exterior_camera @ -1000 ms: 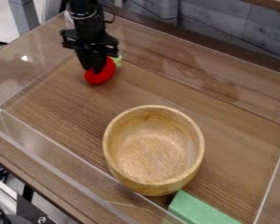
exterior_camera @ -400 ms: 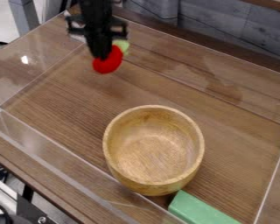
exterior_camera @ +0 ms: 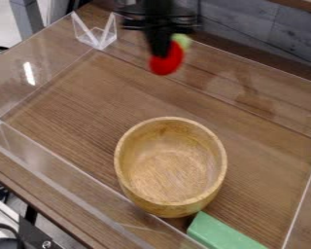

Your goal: Move the red fruit to the right

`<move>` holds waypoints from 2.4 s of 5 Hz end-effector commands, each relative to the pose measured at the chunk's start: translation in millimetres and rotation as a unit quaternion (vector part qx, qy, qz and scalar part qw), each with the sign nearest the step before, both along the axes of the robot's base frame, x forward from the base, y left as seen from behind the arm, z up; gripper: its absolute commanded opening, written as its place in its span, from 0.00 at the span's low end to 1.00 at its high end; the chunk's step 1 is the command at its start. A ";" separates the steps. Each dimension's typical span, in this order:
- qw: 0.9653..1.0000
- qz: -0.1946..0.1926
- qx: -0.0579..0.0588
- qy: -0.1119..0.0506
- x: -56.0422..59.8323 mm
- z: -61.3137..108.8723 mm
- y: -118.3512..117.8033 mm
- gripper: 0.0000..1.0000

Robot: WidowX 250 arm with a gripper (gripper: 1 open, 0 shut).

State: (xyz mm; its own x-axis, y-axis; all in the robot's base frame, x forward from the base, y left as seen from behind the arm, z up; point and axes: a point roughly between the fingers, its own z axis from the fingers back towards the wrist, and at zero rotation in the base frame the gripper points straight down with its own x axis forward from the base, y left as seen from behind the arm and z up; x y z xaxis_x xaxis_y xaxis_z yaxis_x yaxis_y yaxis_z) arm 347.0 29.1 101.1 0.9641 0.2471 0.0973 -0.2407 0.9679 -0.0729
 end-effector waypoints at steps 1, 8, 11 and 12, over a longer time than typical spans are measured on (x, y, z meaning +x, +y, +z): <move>0.999 0.038 0.009 -0.037 10.0 25.4 -32.2 0.00; 0.932 0.360 0.022 -0.027 27.9 -28.5 -147.8 0.00; 0.885 0.464 0.030 -0.024 23.2 -34.2 -133.1 1.00; 0.874 0.484 0.031 -0.023 23.0 -37.8 -120.2 0.00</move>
State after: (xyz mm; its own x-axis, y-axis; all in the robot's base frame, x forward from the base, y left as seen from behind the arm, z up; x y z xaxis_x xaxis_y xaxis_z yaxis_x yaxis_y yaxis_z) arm 365.6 -93.0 46.6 0.3238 0.9307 0.1700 -0.9440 0.3298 -0.0079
